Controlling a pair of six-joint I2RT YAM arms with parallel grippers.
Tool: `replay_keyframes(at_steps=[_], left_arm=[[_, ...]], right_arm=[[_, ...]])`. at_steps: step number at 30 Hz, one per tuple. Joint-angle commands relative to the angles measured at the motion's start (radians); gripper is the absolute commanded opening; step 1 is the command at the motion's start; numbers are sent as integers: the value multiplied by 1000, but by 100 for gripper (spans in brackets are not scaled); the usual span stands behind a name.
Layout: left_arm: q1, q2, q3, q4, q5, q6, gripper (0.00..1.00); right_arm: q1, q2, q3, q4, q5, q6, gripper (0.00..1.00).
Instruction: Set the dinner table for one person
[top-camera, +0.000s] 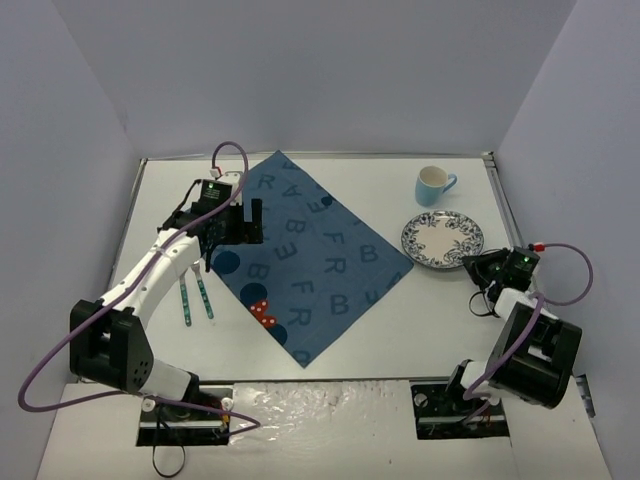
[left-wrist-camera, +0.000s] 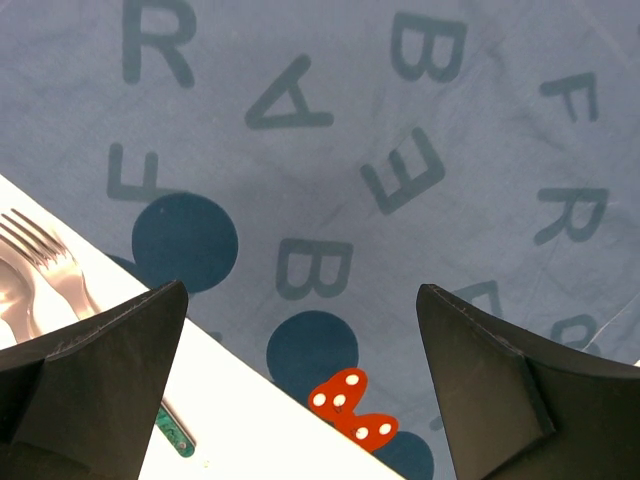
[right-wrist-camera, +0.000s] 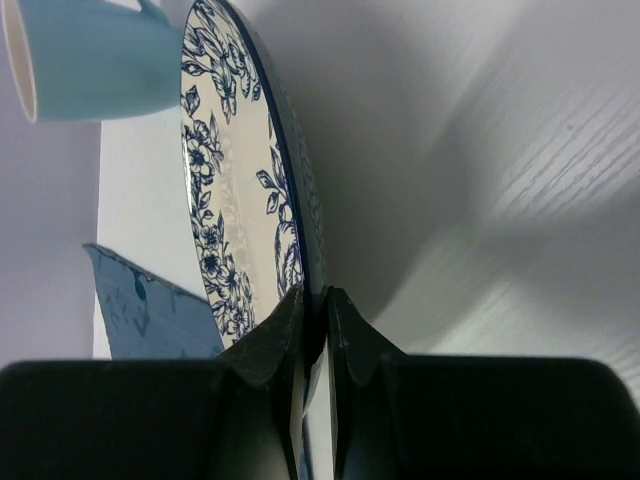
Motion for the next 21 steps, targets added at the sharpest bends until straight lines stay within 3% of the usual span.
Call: replay_keyframes(at_steps=[1, 9, 15, 21], left_arm=[[5, -5, 96, -11, 13, -11, 97], [6, 8, 168, -36, 23, -24, 97], [6, -10, 182, -53, 26, -37, 97], [9, -56, 165, -93, -20, -27, 97]], right_arm=[[43, -157, 31, 26, -137, -2, 0], [270, -179, 154, 60, -210, -6, 0], [599, 5, 322, 127, -166, -12, 0], [773, 253, 506, 236, -208, -21, 0]])
